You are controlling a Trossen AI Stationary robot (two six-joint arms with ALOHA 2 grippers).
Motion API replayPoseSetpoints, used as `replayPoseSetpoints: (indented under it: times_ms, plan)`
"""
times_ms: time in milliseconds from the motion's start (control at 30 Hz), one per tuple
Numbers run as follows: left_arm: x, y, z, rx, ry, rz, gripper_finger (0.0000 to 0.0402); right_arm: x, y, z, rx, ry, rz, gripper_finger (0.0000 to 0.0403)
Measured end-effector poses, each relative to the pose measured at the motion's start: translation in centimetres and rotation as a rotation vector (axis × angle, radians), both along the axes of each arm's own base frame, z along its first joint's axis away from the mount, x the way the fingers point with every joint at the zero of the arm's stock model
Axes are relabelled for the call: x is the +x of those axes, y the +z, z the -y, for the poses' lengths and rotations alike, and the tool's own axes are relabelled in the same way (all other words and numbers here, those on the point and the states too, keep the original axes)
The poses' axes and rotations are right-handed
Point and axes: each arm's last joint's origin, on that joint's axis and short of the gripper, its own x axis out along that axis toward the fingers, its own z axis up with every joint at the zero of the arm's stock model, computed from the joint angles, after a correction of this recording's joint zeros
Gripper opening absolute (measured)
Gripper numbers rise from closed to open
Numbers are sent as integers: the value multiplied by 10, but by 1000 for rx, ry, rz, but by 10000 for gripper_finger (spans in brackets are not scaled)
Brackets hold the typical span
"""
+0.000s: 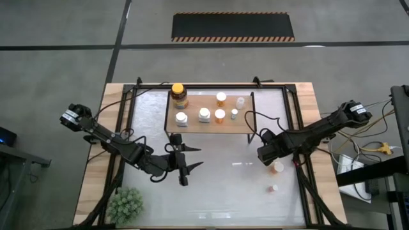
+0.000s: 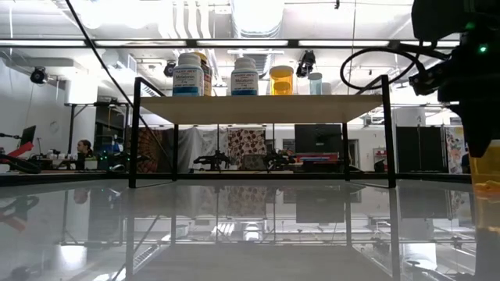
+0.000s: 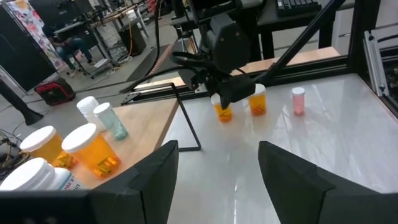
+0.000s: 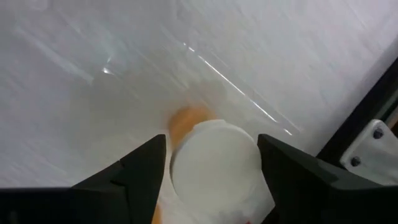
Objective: Pick and place medicine bottles onto shelf by color
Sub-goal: Put the orange pill bottle on the shelf
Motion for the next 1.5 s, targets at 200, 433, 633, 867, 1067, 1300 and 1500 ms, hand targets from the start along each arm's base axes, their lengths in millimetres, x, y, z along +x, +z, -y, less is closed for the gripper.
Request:
replayPoseSetpoints:
  times_ms: [200,433,633,867,1067,1300,1500]
  plan:
    - [0,0,0,0,0,0,206,6,-3,-3,34,3,72,266]
    - [0,0,0,0,-1,0,206,9,-3,-4,44,19,100,249]
    - [0,0,0,0,-1,0,206,9,-3,-5,78,30,88,201]
    - [-3,6,-2,-10,-1,18,206,11,19,-9,123,93,87,205]
    - [-6,10,-3,-17,-1,32,206,17,44,-14,138,181,114,210]
    - [-6,10,-3,-15,-1,32,206,22,83,-35,293,346,176,203]
    - [-6,11,-3,1,-3,31,206,32,131,-47,264,426,344,204]
